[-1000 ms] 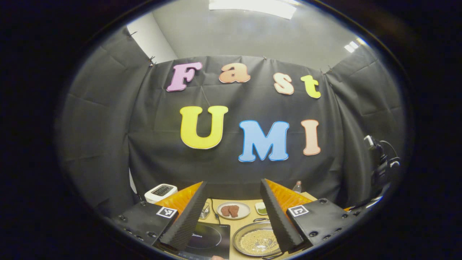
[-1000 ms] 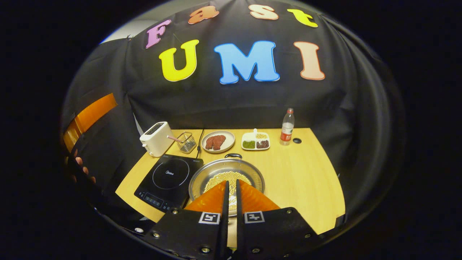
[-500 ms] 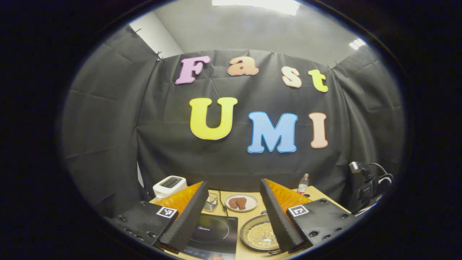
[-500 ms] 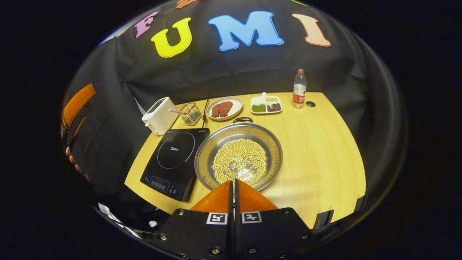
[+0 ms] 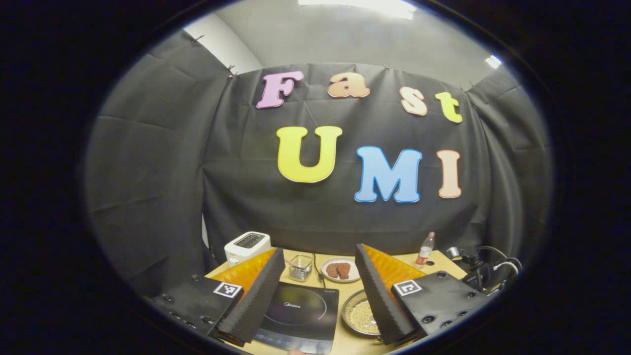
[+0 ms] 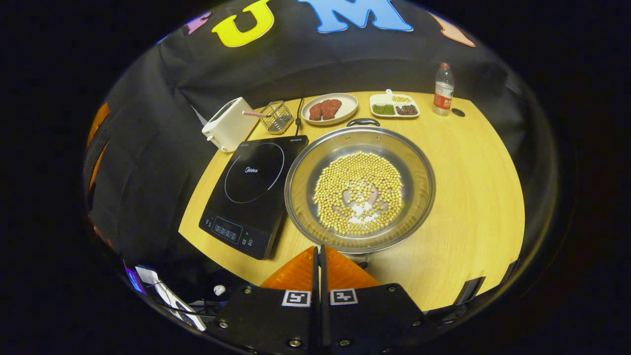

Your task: First push the handle of the pot to place it horizontally, then grasp the pot with both hands and set it on the induction cooktop.

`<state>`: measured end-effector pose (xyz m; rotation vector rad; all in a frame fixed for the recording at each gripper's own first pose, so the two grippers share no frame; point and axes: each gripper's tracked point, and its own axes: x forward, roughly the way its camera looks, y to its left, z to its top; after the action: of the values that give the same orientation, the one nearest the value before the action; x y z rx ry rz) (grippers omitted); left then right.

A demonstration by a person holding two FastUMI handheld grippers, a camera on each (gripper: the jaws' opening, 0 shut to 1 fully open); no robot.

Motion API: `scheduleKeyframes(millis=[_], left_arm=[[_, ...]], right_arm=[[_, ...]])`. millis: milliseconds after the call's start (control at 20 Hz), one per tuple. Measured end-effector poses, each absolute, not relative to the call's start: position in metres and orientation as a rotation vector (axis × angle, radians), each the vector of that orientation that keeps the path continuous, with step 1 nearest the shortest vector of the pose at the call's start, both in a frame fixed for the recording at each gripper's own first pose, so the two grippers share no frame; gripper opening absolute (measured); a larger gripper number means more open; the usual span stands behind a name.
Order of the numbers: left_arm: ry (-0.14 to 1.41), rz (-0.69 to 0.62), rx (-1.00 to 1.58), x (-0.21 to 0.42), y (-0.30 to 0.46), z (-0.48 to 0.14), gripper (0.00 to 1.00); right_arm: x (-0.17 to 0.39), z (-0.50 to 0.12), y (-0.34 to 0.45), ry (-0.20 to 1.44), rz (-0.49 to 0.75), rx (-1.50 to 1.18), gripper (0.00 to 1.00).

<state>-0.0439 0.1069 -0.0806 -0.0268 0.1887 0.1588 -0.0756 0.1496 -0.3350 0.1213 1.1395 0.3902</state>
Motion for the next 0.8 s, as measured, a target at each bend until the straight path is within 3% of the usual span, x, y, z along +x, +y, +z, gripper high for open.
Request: scheduleKeyframes(millis=[150,200,800], left_arm=[[0.2,0.184,-0.026,-0.049,0.119,-0.086,0.99],[0.204,0.191,-0.026,-0.049,0.122,-0.087,0.93],[0.234,0.243,-0.012,-0.056,0.151,-0.094,0.93]], right_arm=[[-0.078,-0.354,0.163,1.2,0.393,0.135,0.0],[-0.078,-0.36,0.165,1.218,0.392,0.135,0.0],[-0.076,-0.41,0.184,1.311,0.354,0.134,0.0]])
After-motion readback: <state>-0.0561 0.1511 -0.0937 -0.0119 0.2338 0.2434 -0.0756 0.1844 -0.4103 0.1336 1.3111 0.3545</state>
